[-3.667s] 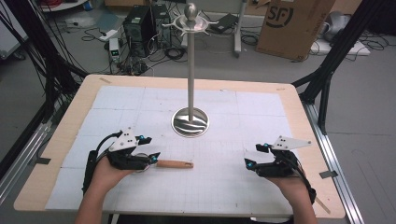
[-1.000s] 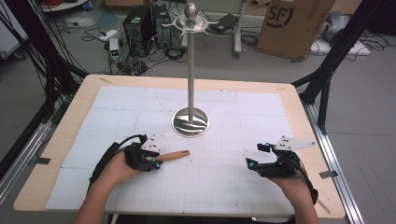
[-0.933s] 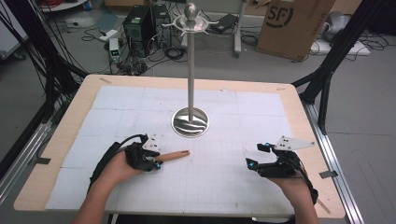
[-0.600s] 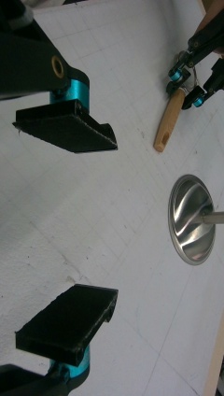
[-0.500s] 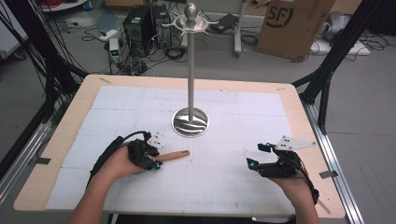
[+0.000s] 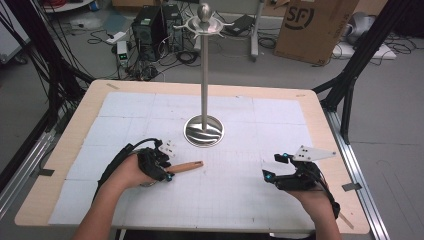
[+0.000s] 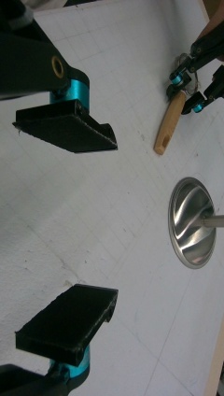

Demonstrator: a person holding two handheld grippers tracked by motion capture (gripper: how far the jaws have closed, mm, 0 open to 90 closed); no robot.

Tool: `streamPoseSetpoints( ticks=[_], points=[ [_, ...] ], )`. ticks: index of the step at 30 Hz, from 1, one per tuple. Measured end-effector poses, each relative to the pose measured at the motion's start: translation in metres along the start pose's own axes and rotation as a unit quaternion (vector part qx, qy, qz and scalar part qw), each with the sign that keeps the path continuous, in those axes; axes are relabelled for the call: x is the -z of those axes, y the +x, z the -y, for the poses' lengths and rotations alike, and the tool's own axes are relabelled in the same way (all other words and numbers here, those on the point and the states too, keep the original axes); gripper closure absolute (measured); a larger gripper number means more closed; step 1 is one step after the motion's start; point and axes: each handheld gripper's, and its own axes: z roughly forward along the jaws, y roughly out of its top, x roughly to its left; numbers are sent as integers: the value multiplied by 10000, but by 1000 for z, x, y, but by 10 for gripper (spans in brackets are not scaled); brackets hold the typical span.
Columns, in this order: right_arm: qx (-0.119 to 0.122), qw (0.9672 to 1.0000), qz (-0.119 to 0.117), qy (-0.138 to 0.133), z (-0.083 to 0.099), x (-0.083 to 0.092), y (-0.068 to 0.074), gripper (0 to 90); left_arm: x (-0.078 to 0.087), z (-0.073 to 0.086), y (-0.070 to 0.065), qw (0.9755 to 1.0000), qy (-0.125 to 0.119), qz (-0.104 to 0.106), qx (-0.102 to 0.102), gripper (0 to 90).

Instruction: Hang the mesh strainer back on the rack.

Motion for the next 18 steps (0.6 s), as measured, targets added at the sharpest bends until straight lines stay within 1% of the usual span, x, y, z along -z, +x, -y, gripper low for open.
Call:
streamPoseSetpoints(
  ticks=[5, 9, 10, 11, 13, 16, 18],
  points=[
    [-8, 10000, 13, -12, 1, 0, -1, 230, 0, -1, -2, 10000, 53, -42, 62, 598],
    [9, 10000, 4, -6, 1, 0, -1, 230, 0, -4, -5, 9998, 165, -55, -21, 643],
    [1, 10000, -6, 3, 1, 0, 0, 230, 0, -5, -6, 9998, 174, -55, -100, 668],
    [-7, 10000, -4, -1, 0, 0, 0, 230, 0, -6, -7, 9997, 187, -78, -108, 685],
    [1, 10000, 3, -25, 0, 1, 0, 230, 0, -6, -8, 9996, 211, -106, -120, 687],
    [-11, 10000, 18, -45, 0, 2, -1, 230, 1, -5, -10, 9996, 179, -155, -128, 688],
    [-7, 10000, 19, -50, 0, 2, -1, 230, 1, -5, -11, 9995, 162, -181, -195, 689]
  ],
)
